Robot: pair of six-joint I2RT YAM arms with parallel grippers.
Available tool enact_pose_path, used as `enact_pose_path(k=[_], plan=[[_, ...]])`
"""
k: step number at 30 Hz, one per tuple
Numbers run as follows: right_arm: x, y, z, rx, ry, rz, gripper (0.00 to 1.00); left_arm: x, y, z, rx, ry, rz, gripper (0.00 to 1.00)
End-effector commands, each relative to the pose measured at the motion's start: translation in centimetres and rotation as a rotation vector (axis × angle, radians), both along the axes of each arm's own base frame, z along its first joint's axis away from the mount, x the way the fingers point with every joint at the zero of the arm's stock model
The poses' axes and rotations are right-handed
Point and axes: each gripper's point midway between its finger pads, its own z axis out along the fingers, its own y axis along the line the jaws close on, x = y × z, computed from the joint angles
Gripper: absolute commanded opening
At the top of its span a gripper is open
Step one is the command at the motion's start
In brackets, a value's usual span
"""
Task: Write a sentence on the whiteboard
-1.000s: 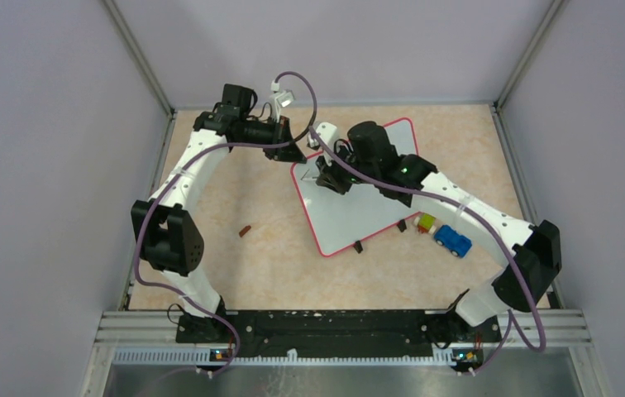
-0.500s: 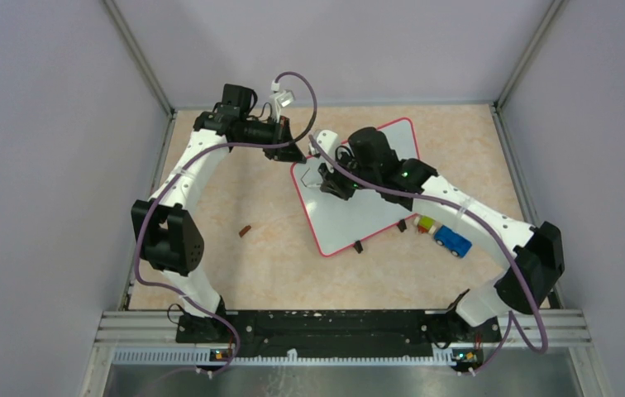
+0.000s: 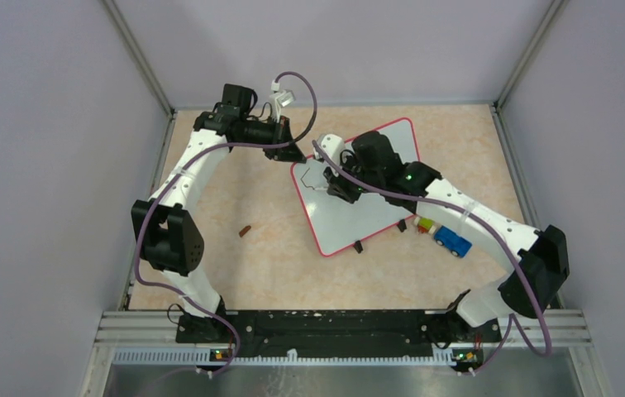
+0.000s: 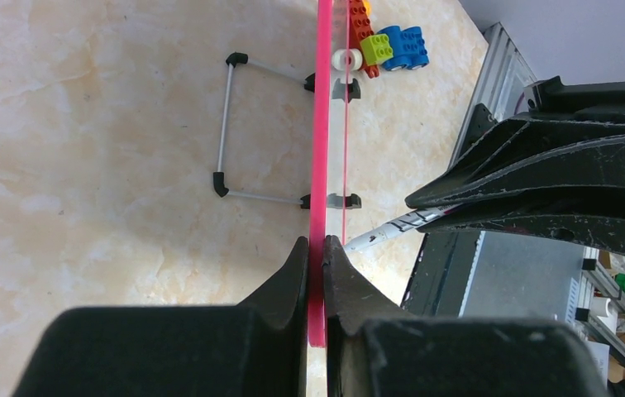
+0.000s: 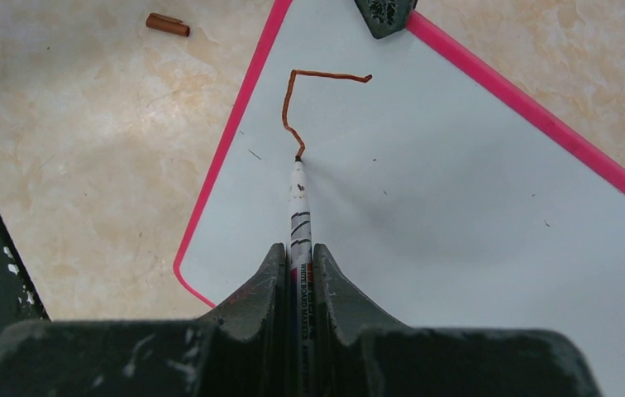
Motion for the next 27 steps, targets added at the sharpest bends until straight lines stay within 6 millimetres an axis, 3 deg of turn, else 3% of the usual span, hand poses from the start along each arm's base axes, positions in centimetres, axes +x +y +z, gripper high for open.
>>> enact_pose_path(k=[1,9,15,19,21,27], plan=[[0.1,-0.7,-0.3,-0.015,-0.01,-0.012,0.0,-0.6,-0.4,0.9,-0.03,-0.012,-0.028,0.0],[-1.5,1.8,-0.7,0.0,0.022,0.063,0.0,-0.6,-0.4,0.6,-0.029,-0.009,-0.028,0.0],[-1.8,2.8,0.7,0.038,0.02,0.089,0.0,-0.7,-0.4,0.7,-0.026,-0.016,-0.027,0.0],[-2.2,2.2,2.9,0.098,0.006,0.093,0.0,-0.8,-0.4,0.7,-0.028,-0.014,-0.03,0.0],[-1.6,0.8,4.0,0.121,0.002,0.066,0.0,-0.9,-0.4,0.8,-0.028,-0.017,-0.031,0.0],[0.4,-0.5,4.1,0.112,-0.024,-0.007,0.0,-0.9,-0.4,0.7,-0.027,-0.017,-0.031,0.0]])
